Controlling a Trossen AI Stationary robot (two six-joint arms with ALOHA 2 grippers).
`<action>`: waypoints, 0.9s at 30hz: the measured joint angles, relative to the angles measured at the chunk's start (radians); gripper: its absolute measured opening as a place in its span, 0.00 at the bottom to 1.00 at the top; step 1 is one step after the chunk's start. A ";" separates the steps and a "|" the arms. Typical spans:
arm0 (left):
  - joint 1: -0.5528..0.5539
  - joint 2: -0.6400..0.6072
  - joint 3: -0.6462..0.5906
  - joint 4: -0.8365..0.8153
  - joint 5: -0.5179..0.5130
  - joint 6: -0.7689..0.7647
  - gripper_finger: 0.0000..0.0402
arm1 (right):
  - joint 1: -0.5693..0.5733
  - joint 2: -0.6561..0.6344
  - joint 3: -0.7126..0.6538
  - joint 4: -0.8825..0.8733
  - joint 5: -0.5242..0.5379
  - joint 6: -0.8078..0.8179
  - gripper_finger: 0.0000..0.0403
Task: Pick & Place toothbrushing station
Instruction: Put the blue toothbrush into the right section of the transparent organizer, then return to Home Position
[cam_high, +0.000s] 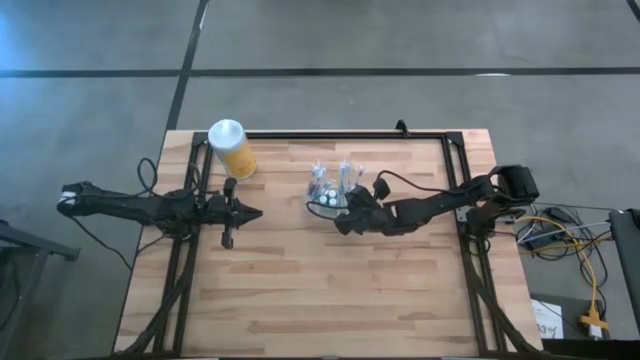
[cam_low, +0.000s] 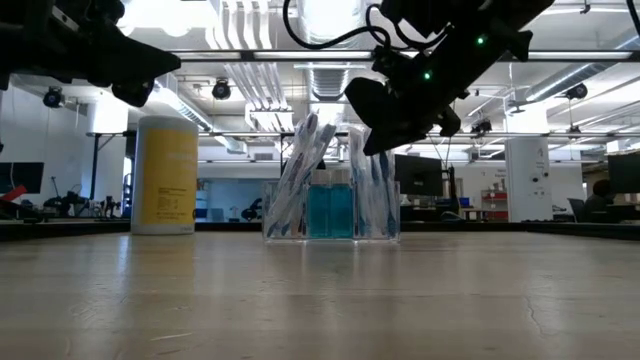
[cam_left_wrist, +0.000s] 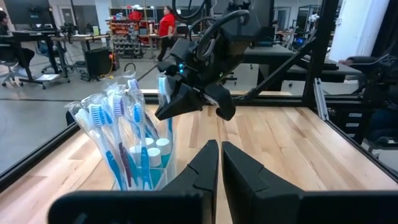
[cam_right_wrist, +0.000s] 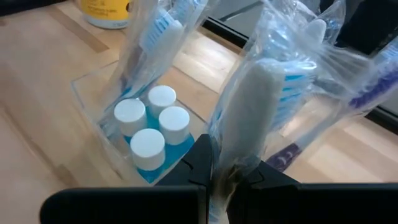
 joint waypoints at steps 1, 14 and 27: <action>0.000 0.000 0.000 0.000 0.000 0.000 0.06 | 0.000 0.000 -0.001 0.002 0.000 -0.005 0.03; 0.000 0.000 0.000 0.000 -0.003 0.000 0.06 | 0.000 0.000 -0.003 0.003 -0.021 -0.011 0.26; 0.000 -0.004 0.000 -0.001 -0.003 0.010 0.06 | 0.005 -0.133 -0.003 0.003 -0.005 -0.118 0.53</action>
